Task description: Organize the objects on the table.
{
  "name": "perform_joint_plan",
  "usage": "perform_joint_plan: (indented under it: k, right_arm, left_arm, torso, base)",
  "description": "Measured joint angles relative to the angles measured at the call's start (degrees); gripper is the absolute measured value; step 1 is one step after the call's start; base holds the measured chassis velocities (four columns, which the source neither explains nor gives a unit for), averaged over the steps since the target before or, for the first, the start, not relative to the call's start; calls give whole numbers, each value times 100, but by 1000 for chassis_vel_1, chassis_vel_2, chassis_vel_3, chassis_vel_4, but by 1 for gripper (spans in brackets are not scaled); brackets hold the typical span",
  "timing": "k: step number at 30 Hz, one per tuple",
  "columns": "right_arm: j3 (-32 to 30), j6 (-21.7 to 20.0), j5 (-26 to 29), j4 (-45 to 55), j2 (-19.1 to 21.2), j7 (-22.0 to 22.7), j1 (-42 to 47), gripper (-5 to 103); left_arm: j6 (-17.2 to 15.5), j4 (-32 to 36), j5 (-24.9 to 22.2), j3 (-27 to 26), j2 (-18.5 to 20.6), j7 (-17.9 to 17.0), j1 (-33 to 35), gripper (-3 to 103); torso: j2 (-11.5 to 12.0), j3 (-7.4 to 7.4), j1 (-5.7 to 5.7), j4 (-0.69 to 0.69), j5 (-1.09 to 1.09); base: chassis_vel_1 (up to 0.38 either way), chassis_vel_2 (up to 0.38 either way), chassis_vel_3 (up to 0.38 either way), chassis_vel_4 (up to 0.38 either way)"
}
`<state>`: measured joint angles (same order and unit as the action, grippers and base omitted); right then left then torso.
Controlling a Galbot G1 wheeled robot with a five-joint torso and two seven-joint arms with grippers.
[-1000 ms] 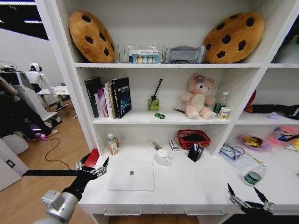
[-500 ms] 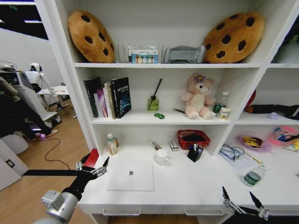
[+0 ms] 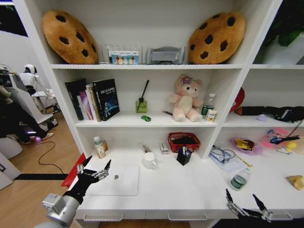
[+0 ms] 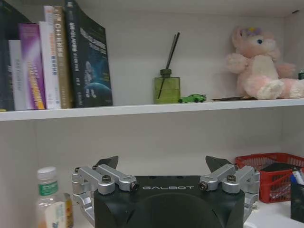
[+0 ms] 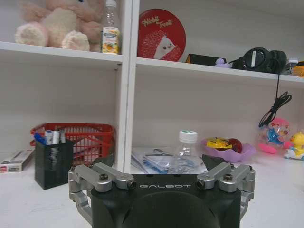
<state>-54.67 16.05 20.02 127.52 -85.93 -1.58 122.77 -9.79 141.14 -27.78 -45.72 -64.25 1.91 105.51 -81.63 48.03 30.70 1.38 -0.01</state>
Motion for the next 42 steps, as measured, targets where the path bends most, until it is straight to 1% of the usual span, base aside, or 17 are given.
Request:
perform_joint_plan:
  k: [4,5,6,10,12,13,14,16,17,18,19,21,22,26,30,36,42]
  right_arm:
    - [81,-19,-85,-11,-14,-1,-39,100]
    - [103,-28,-116,-14,-13,5,-64,100]
    - [130,-37,-168,-21,-11,14,-90,100]
    - [211,-23,-372,-30,-10,29,-121,100]
    - [295,-16,-477,-27,-13,31,-109,100]
    - [379,-23,-554,-15,-24,10,-88,100]
    - [433,-30,-590,-13,-29,-87,-85,100]
    - [492,38,-568,-36,-16,-514,-84,100]
    - [492,38,-568,-36,-16,-514,-84,100]
    - [525,140,-528,-57,24,-896,-63,100]
    - [552,163,-532,-66,55,-1056,-51,100]
    - [579,161,-541,-82,71,-1107,-72,100]
    - [594,116,-562,-130,89,-1110,-167,100]
    - [604,-25,-610,-237,133,-1010,-416,100]
    - [681,-219,-693,-396,266,-876,-793,100]
    - [762,-677,-619,-533,479,-740,-1309,100]
    - [896,-918,-452,-926,670,-865,-1695,100]
  left_arm:
    - [0,0,0,-1,0,-1,0,100]
    - [0,0,0,0,0,-1,-1,100]
    - [0,0,0,-1,0,-1,0,100]
    - [0,0,0,0,-1,-1,0,100]
    - [0,0,0,1,-1,1,0,100]
    - [0,1,0,1,-1,5,0,100]
    - [0,0,0,1,-1,5,0,100]
    - [0,0,0,1,-1,4,0,100]
    - [0,0,0,1,-1,4,0,100]
    - [0,0,0,0,-1,4,0,100]
    - [0,0,0,-1,0,3,0,100]
    - [0,0,0,-2,0,3,0,100]
    - [0,0,0,-2,0,2,0,100]
    - [0,0,0,-3,1,-1,0,100]
    - [0,0,0,-2,0,-1,0,100]
    - [0,0,0,-1,0,-1,0,100]
    - [0,0,0,-1,0,-1,0,100]
  torso:
    - [-1,-1,-2,-3,3]
    - [0,0,0,0,-5]
    - [-1,-1,-1,-2,5]
    - [-1,-1,-2,-4,2]
    - [1,0,0,1,4]
    - [0,0,-1,-3,7]
    - [-1,-2,-3,-6,2]
    - [0,-1,-2,-1,2]
    - [0,-1,-2,-1,2]
    - [-1,-1,-2,-1,4]
    - [-1,-2,-3,-1,-5]
    - [-2,-2,-2,0,-7]
    - [-1,-2,-2,0,-1]
    - [-2,-2,-2,-1,-4]
    - [-1,-1,-2,-2,3]
    - [-1,-1,-2,-1,1]
    - [-1,-1,-2,-2,2]
  base:
    - [-326,-360,340,319]
    - [-318,-367,375,375]
    - [-338,-367,376,367]
    - [-296,-331,355,337]
    - [-262,-228,244,287]
    - [-177,-228,193,58]
    - [-5,-153,193,79]
    - [-19,-74,40,45]
    - [-33,-74,-21,12]
    - [0,0,0,0]
    - [24,68,-57,-41]
    - [26,68,-73,-35]
    - [96,109,-78,-72]
    - [35,48,-39,-36]
    - [0,0,0,0]
    - [0,0,0,0]
    - [0,0,0,0]
